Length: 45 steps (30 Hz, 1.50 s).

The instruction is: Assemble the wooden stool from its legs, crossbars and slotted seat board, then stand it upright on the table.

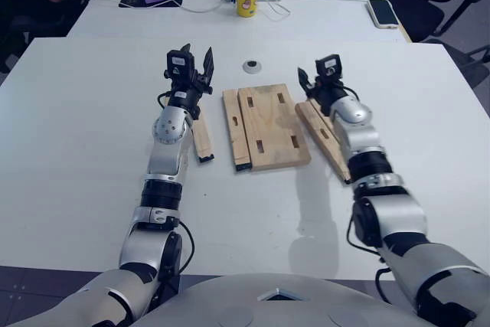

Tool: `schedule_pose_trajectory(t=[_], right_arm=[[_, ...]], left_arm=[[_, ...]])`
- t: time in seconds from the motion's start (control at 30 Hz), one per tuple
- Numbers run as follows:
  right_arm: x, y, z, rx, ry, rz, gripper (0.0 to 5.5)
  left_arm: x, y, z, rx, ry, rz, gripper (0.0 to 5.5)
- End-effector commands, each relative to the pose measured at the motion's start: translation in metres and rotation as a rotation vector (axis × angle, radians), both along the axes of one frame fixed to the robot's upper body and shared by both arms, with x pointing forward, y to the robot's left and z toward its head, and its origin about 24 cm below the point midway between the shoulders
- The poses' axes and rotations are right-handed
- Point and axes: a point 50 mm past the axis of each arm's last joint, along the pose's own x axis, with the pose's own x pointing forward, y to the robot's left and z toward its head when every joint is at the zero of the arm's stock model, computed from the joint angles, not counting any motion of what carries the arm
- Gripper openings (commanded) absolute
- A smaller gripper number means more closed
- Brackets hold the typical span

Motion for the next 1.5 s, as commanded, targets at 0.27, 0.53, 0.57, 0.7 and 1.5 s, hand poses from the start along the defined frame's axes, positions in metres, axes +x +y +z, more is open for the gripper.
schedule_pose_trajectory(t=[0.27, 0.53, 0.57, 0.7, 1.5], right_arm=[[-0.026, -0.099, 0.016, -0.093, 0.299, 0.074, 2.46], [-0.039, -0.097, -0.003, -0.135, 0.443, 0.139, 2.46], [-0.040, -0.098, -0.005, -0.134, 0.452, 0.141, 2.46], [-0.045, -0.099, -0.013, -0.142, 0.490, 0.144, 2.46], [-0.078, -0.069, -0.060, -0.083, 0.765, 0.062, 1.97]], left_arm=[[-0.015, 0.005, -0.013, -0.021, 0.051, 0.021, 2.49], [-0.020, 0.001, -0.014, -0.029, 0.064, 0.000, 2.49], [-0.020, 0.001, -0.014, -0.025, 0.064, -0.002, 2.49], [-0.020, 0.002, -0.014, -0.020, 0.067, -0.010, 2.49], [-0.019, 0.004, -0.016, -0.023, 0.080, -0.023, 2.49]])
